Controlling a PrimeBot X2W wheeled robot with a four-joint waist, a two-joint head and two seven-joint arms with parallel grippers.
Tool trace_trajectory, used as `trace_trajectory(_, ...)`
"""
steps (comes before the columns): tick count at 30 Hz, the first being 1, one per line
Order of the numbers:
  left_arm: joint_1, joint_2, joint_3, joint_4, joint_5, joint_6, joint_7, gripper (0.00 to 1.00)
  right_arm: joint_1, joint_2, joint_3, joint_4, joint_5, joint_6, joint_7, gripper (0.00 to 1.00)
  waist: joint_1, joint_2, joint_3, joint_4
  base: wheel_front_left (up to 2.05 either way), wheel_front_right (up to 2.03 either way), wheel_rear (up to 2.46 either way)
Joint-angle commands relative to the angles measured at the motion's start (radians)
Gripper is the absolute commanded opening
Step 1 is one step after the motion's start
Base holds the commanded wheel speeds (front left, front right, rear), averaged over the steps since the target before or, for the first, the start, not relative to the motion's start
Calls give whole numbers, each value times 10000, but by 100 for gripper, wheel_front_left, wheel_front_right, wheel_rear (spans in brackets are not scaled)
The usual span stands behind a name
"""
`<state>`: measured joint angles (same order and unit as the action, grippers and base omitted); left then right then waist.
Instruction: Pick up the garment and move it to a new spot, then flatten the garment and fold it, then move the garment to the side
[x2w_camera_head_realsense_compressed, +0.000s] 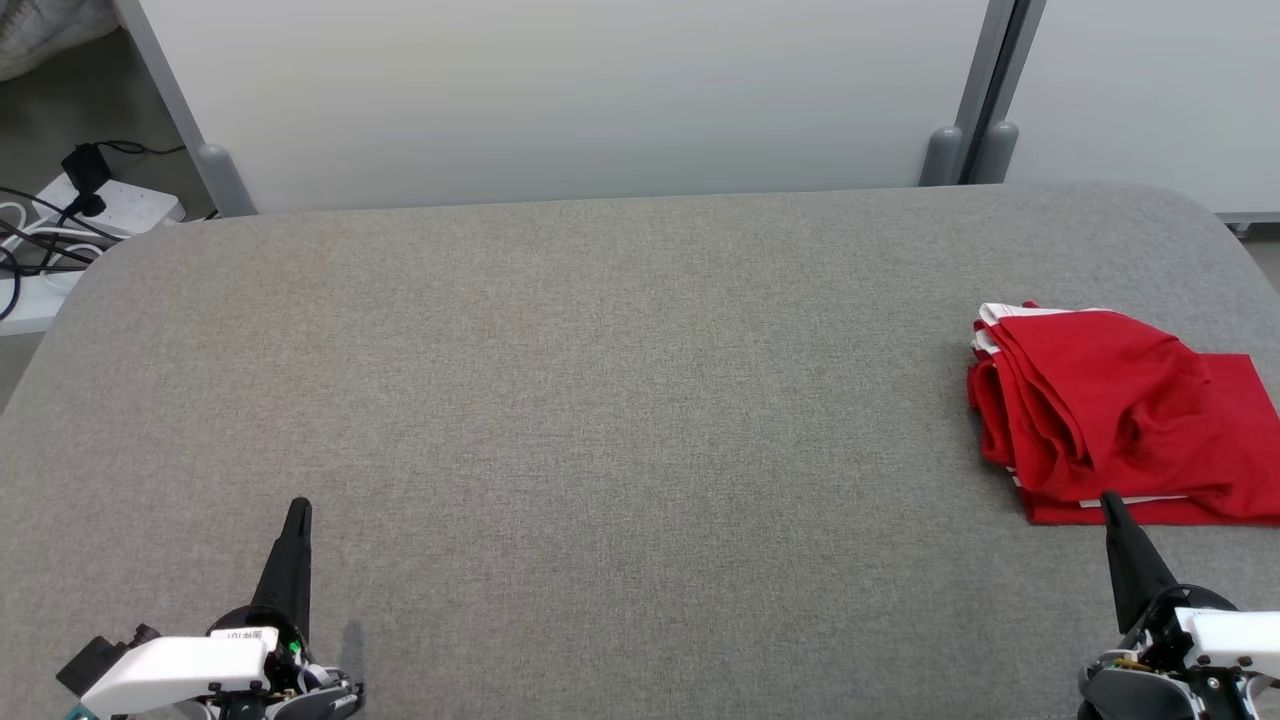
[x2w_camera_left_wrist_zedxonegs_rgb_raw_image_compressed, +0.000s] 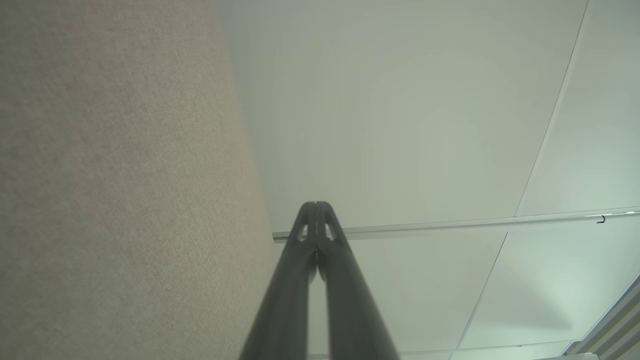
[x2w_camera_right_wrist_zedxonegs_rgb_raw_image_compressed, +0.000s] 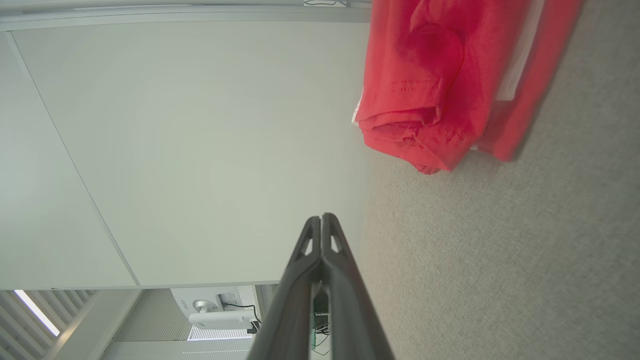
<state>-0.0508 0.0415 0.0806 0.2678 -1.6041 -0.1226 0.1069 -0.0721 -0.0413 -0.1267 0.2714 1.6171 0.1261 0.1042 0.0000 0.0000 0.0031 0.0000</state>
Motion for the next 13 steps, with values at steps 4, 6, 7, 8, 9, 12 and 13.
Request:
trace_trajectory(4,-573,87,331,-227,-46,-81,62,0,-356,-110,149,-268,-69,46,74,0,0,0,0,0,0,0,0)
trace_trajectory(6,-573,87,331,-227,-46,-81,62,0,-356,-110,148,-268,-70,46,74,0,0,0,0,0,0,0,0)
trace_trajectory(7,-573,87,331,-227,-46,-81,62,0,-356,-110,148,-268,-70,46,75,0,0,0,0,0,0,0,0)
trace_trajectory(8,-572,87,330,-227,-46,-81,62,0,-356,-109,147,-268,-70,46,75,0,0,0,0,0,0,0,0)
trace_trajectory(9,-572,87,330,-227,-46,-81,62,0,-356,-109,147,-268,-71,46,75,0,0,0,0,0,0,0,0)
trace_trajectory(12,-572,87,330,-227,-46,-81,62,0,-356,-108,145,-268,-72,46,77,0,0,0,0,0,0,0,0)
trace_trajectory(13,-572,87,330,-227,-46,-81,62,0,-356,-108,145,-268,-72,46,77,0,0,0,0,0,0,0,0)
